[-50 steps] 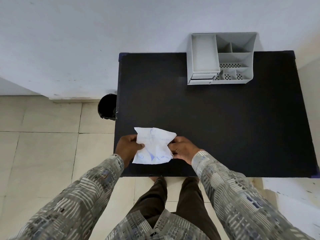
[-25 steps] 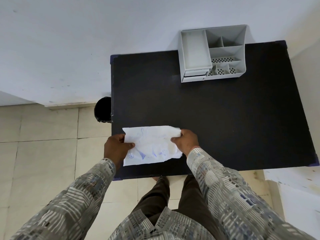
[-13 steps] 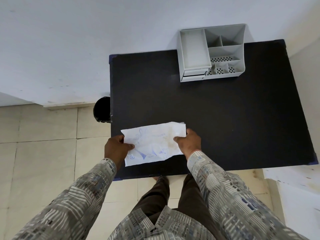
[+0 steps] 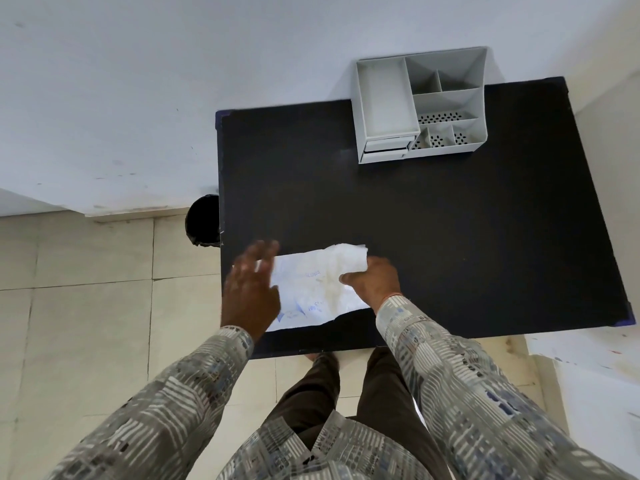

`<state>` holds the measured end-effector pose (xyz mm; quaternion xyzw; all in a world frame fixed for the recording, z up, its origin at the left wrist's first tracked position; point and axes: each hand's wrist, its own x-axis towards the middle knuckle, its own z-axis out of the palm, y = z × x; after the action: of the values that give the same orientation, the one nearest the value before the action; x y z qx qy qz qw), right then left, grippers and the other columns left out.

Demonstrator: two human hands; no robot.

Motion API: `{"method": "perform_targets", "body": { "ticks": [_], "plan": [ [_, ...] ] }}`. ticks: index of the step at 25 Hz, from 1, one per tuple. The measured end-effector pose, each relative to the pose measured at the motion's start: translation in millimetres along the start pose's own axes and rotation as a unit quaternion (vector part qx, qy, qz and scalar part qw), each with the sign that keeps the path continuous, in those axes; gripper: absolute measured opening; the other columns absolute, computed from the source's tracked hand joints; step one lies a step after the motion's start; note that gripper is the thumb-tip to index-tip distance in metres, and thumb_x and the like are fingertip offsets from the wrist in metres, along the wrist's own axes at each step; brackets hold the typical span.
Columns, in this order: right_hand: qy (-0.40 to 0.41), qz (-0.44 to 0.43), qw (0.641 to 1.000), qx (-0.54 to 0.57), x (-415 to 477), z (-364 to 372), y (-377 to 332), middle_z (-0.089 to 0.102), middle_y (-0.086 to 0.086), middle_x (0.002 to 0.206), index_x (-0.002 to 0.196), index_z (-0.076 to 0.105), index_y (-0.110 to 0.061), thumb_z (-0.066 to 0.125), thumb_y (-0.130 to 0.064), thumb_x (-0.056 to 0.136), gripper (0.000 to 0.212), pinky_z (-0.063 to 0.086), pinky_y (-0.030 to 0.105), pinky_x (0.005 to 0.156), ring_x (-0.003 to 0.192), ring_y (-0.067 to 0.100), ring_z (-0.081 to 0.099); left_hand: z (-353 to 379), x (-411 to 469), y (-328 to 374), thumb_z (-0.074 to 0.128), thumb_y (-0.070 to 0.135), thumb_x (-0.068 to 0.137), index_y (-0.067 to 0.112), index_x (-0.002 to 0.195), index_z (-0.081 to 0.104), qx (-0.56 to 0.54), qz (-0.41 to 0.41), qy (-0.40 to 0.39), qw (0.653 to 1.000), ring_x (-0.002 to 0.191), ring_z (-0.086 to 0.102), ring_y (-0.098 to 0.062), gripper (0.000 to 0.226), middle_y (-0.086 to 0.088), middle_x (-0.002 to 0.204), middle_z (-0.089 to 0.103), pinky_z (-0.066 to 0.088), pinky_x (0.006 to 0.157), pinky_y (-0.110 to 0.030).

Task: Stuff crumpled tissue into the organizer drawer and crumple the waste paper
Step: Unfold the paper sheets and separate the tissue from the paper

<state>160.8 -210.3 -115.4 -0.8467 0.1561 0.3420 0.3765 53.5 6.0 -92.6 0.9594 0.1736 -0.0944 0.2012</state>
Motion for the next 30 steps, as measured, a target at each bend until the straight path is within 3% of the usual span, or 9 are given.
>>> {"method": "perform_targets", "body": {
  "ticks": [4, 7, 10, 13, 15, 17, 20, 27, 30],
  "plan": [
    [-0.054, 0.051, 0.986, 0.151, -6, 6, -3, 0.079, 0.009, 0.111, 0.114, 0.076, -0.014, 0.084, -0.014, 0.079, 0.037, 0.064, 0.046, 0.090, 0.096, 0.028, 0.077, 19, 4, 35, 0.067, 0.018, 0.097, 0.025, 0.155, 0.053, 0.073, 0.081, -0.222, 0.969, 0.153, 0.041, -0.027, 0.060, -0.002, 0.168, 0.043, 0.041, 0.121, -0.044],
    [-0.112, 0.078, 0.961, 0.239, -9, 13, -2, 0.077, 0.010, 0.120, 0.127, 0.069, -0.017, 0.086, -0.007, 0.078, 0.053, 0.062, 0.052, 0.096, 0.105, 0.029, 0.077, 24, 9, 37, 0.067, 0.017, 0.097, 0.023, 0.157, 0.049, 0.069, 0.066, -0.224, 0.970, 0.155, 0.038, -0.027, 0.064, -0.002, 0.170, 0.038, 0.038, 0.123, -0.042],
    [-0.041, 0.036, 0.994, 0.096, -3, 8, 5, 0.068, 0.004, 0.130, 0.142, 0.056, -0.020, 0.082, -0.009, 0.081, 0.066, 0.056, 0.048, 0.104, 0.117, 0.026, 0.067, 25, 2, 25, 0.071, 0.014, 0.095, 0.026, 0.160, 0.043, 0.054, 0.075, -0.213, 0.973, 0.156, 0.036, -0.029, 0.072, -0.001, 0.172, 0.034, 0.039, 0.122, -0.042],
    [0.024, 0.091, 0.977, 0.190, -1, -10, 9, 0.073, 0.009, 0.124, 0.133, 0.062, -0.018, 0.081, -0.008, 0.078, 0.059, 0.062, 0.051, 0.095, 0.106, 0.030, 0.073, 30, -6, 8, 0.071, 0.018, 0.096, 0.035, 0.162, 0.038, 0.044, 0.084, -0.217, 0.972, 0.158, 0.032, -0.031, 0.076, -0.001, 0.178, 0.020, 0.044, 0.119, -0.043],
    [-0.037, 0.135, 0.955, 0.262, -6, -7, 5, 0.075, 0.014, 0.119, 0.124, 0.067, -0.013, 0.081, -0.007, 0.081, 0.046, 0.063, 0.053, 0.089, 0.100, 0.033, 0.075, 30, -9, 1, 0.074, 0.015, 0.093, 0.037, 0.163, 0.035, 0.016, 0.078, -0.212, 0.974, 0.157, 0.035, -0.032, 0.083, -0.003, 0.179, 0.011, 0.050, 0.114, -0.041],
    [-0.112, 0.132, 0.968, 0.180, -11, 0, 2, 0.075, 0.012, 0.116, 0.119, 0.069, -0.010, 0.084, -0.013, 0.083, 0.039, 0.064, 0.048, 0.084, 0.102, 0.033, 0.074, 29, -9, -2, 0.075, 0.013, 0.091, 0.034, 0.167, 0.021, -0.007, 0.067, -0.217, 0.974, 0.158, 0.034, -0.030, 0.096, -0.003, 0.179, 0.011, 0.046, 0.116, -0.039],
    [-0.016, 0.076, 0.997, 0.026, -10, -1, 7, 0.077, 0.012, 0.112, 0.111, 0.074, -0.006, 0.080, -0.020, 0.084, 0.031, 0.062, 0.043, 0.092, 0.105, 0.034, 0.074, 30, -8, -4, 0.076, 0.024, 0.092, 0.026, 0.169, 0.012, -0.018, 0.048, -0.224, 0.973, 0.162, 0.026, -0.026, 0.100, -0.004, 0.179, 0.017, 0.033, 0.126, -0.039],
    [-0.019, 0.083, 0.991, 0.106, -11, -12, 15, 0.077, 0.008, 0.114, 0.113, 0.074, -0.011, 0.086, -0.020, 0.079, 0.037, 0.060, 0.043, 0.096, 0.103, 0.030, 0.073, 42, -11, -5, 0.072, 0.039, 0.095, 0.030, 0.169, 0.014, 0.062, 0.078, -0.255, 0.962, 0.166, 0.001, -0.028, 0.094, -0.005, 0.180, -0.005, 0.019, 0.131, -0.042],
    [0.074, 0.087, 0.977, 0.179, -13, -30, 17, 0.076, 0.011, 0.112, 0.117, 0.074, -0.007, 0.077, -0.008, 0.088, 0.029, 0.056, 0.034, 0.082, 0.092, 0.027, 0.070, 43, -10, 0, 0.068, 0.038, 0.099, 0.029, 0.169, 0.013, 0.085, 0.069, -0.266, 0.958, 0.166, -0.006, -0.030, 0.090, -0.005, 0.179, -0.012, 0.012, 0.132, -0.042]
  ]
}}
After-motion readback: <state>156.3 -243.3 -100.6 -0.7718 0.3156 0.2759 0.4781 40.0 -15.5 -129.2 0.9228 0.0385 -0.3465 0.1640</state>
